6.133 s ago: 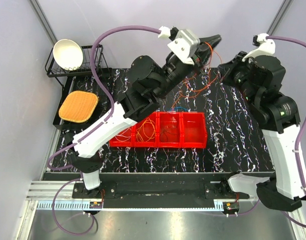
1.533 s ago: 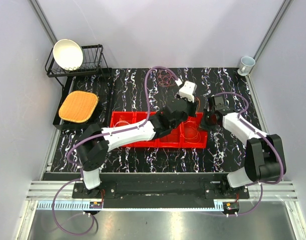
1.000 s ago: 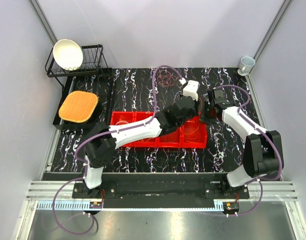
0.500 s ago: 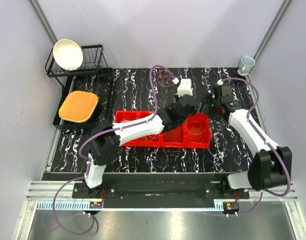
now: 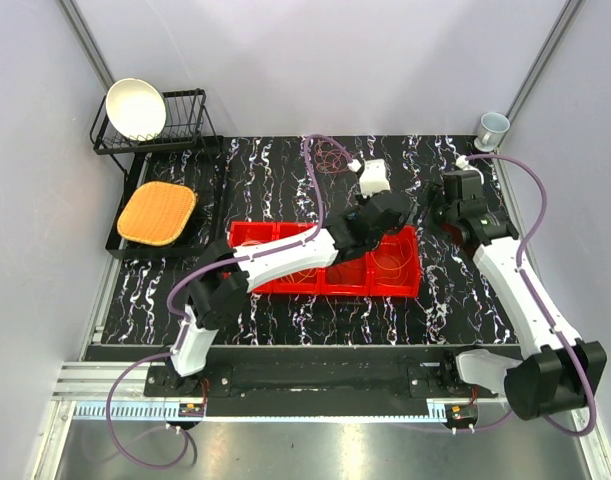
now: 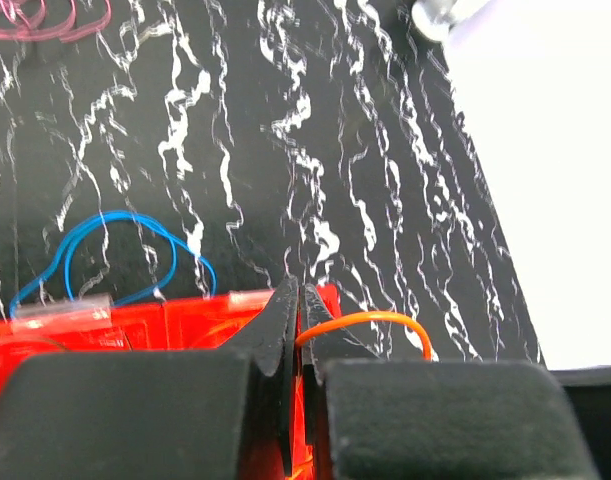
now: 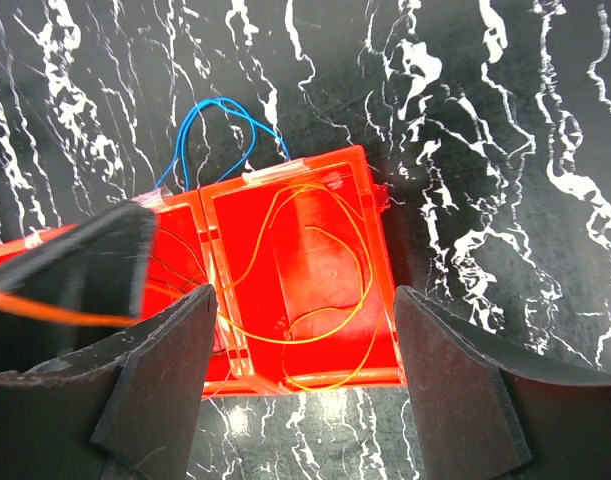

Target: Untangle the cables

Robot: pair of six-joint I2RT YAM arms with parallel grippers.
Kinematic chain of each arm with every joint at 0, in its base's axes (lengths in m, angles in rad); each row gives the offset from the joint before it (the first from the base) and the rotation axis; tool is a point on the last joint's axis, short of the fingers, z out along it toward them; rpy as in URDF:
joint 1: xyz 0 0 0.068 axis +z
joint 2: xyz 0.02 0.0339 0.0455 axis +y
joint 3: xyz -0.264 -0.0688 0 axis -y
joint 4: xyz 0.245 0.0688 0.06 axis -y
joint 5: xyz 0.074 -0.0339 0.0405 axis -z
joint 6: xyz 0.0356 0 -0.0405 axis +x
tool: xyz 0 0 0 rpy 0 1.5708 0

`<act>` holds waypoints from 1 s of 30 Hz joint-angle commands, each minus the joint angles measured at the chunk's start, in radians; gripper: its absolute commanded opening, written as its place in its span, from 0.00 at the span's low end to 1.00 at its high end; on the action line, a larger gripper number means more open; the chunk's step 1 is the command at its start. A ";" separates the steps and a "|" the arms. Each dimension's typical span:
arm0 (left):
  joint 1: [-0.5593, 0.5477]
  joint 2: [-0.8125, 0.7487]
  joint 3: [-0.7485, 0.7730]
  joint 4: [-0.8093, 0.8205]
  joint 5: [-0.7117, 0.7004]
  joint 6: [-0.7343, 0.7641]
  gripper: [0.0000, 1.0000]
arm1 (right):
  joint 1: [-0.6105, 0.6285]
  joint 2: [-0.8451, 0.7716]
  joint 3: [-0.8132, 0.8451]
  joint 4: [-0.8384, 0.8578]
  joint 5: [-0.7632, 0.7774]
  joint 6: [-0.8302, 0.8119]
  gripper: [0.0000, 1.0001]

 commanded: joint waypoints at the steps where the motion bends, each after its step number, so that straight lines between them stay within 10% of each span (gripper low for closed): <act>1: -0.007 0.026 0.053 -0.068 0.002 -0.109 0.00 | -0.006 -0.075 0.003 -0.010 0.069 0.026 0.76; 26: 0.034 0.152 0.131 -0.141 0.177 -0.150 0.01 | -0.009 -0.179 -0.049 -0.021 0.031 0.044 0.69; 30: 0.033 0.144 0.177 -0.281 0.174 -0.127 0.33 | -0.011 -0.171 -0.049 -0.016 0.018 0.048 0.70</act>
